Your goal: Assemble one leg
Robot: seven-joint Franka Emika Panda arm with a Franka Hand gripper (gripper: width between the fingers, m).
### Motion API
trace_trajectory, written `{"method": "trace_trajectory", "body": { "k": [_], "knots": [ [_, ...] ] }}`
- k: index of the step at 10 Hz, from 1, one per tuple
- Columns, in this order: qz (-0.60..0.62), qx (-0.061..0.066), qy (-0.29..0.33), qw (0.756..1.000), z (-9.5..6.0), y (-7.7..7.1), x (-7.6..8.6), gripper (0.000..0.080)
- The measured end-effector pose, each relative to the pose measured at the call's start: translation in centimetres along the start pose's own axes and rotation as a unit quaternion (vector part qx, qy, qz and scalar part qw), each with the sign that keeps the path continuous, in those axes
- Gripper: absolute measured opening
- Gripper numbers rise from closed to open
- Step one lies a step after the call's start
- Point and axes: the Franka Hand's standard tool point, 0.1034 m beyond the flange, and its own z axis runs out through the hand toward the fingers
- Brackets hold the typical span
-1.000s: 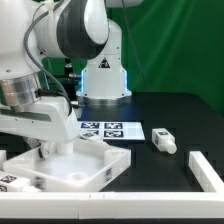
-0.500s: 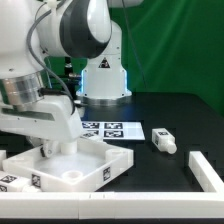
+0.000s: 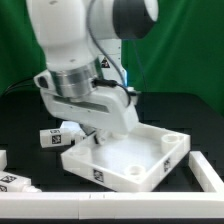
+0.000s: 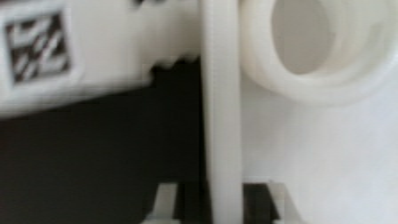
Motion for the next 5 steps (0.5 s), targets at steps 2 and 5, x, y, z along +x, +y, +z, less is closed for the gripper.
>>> {"method": "trace_trajectory", "body": {
  "k": [2,5],
  "knots": [
    [-0.026,-0.009,-0.004,1.0,1.35,-1.09,-0.97,0.0054],
    [-0.152,-0.004,0.026,0.988,1.34,-0.98,-0.02,0.0054]
  ]
}}
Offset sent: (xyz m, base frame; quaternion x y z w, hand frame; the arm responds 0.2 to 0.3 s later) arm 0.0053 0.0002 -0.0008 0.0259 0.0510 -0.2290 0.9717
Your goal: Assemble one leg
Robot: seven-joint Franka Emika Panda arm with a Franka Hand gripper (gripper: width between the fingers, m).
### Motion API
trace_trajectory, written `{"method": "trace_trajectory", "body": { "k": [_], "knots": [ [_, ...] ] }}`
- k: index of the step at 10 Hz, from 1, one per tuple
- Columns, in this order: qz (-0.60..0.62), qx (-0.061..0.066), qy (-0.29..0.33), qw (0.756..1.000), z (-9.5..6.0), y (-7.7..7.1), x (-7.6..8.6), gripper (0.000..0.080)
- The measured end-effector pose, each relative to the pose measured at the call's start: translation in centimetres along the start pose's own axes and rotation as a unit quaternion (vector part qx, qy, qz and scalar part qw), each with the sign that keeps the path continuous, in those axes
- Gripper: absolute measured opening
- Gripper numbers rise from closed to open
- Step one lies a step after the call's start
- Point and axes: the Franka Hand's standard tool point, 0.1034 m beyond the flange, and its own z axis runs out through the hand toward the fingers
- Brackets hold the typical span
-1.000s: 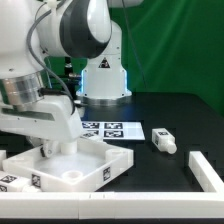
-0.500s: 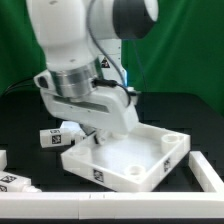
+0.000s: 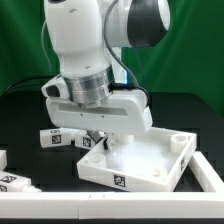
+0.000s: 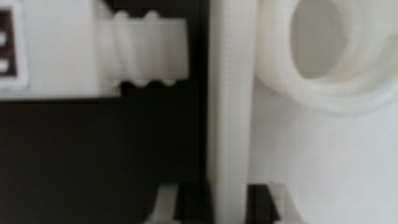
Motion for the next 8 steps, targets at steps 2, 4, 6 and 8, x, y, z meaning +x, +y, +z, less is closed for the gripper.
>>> {"method": "trace_trajectory", "body": {
  "k": [2,4,6,8],
  "knots": [
    [-0.019,-0.001,0.006,1.0,0.1,0.2,0.1,0.0054],
    [-0.02,-0.002,0.005,1.0,0.2,0.3,0.1,0.0054],
    [-0.057,-0.02,0.015,0.998,-0.1,-1.2,0.4,0.0054],
    [-0.148,-0.058,0.04,0.986,-0.6,-5.9,0.8,0.0054]
  ]
}}
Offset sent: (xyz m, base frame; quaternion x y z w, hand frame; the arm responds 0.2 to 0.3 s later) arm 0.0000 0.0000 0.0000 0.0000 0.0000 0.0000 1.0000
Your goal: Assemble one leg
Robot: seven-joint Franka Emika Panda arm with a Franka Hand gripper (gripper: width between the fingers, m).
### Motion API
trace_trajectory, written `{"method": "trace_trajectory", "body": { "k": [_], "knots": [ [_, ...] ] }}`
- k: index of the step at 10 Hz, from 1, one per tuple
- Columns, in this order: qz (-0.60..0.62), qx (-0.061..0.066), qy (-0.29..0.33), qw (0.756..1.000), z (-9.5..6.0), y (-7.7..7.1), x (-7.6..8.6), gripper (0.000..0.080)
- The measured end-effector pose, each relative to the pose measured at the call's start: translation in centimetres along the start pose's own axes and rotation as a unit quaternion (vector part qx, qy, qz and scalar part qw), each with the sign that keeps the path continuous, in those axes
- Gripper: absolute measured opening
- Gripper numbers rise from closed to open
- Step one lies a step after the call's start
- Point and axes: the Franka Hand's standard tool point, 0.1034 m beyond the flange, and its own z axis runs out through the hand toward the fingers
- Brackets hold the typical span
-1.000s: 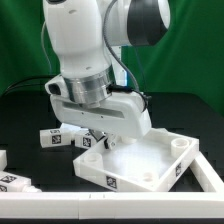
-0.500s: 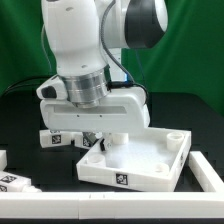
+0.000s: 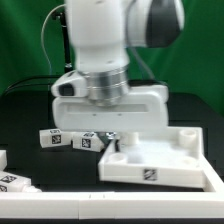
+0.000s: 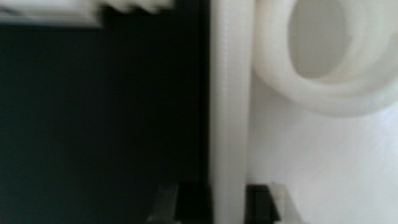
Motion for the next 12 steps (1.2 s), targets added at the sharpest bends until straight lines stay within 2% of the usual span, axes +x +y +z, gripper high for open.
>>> {"method": "trace_trajectory", "body": {
  "k": [1,2,4,5,7,9,10,12],
  "knots": [
    [-0.017,-0.001,0.008,1.0,0.1,-1.4,0.0,0.0054],
    [-0.01,0.003,0.007,1.0,0.1,-0.9,0.1,0.0054],
    [-0.01,0.003,0.008,1.0,0.1,-0.9,0.1,0.0054],
    [-0.024,0.003,0.008,1.0,0.1,-0.3,0.2,0.0054],
    [-0.06,0.0,0.003,0.998,-0.1,3.7,1.2,0.0054],
    [-0.068,-0.001,0.0,0.998,0.9,5.4,1.5,0.0054],
    [-0.061,-0.002,-0.004,0.998,1.3,5.6,1.3,0.0054],
    [-0.018,-0.002,-0.015,1.0,1.7,4.3,1.2,0.0054]
  ]
}}
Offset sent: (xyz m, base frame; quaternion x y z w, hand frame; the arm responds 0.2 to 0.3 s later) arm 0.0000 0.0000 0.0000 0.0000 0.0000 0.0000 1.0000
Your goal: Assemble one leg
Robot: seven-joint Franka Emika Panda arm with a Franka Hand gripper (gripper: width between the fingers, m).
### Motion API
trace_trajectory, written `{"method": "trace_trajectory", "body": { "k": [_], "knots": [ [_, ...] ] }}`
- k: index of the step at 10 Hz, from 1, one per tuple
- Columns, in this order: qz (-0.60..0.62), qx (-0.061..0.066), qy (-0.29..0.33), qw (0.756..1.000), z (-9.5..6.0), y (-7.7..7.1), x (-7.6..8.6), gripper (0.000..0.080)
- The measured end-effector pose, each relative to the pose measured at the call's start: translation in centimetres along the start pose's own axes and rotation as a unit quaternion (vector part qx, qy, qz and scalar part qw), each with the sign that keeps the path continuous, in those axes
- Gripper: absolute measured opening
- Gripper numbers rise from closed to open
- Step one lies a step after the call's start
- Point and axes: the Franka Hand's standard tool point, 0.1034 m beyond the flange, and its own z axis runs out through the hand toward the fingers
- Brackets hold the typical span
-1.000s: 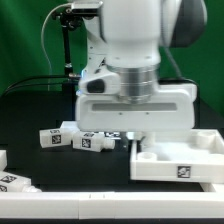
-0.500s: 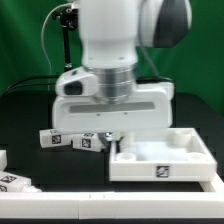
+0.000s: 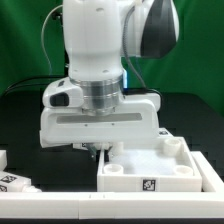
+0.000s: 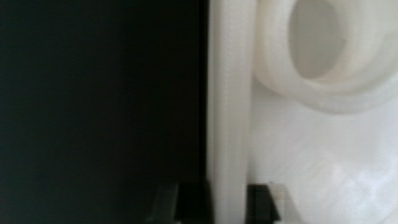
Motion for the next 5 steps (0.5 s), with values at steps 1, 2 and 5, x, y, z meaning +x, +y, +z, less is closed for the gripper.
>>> {"method": "trace_trajectory", "body": {
  "k": [1,2,5],
  "knots": [
    [0.027,-0.006,-0.004,1.0,0.08,0.02,0.58,0.0054],
    [0.044,-0.018,0.0,0.999,0.1,0.05,0.76,0.0056],
    [0.026,-0.054,0.06,0.996,0.46,0.07,0.98,0.0061]
  ]
}}
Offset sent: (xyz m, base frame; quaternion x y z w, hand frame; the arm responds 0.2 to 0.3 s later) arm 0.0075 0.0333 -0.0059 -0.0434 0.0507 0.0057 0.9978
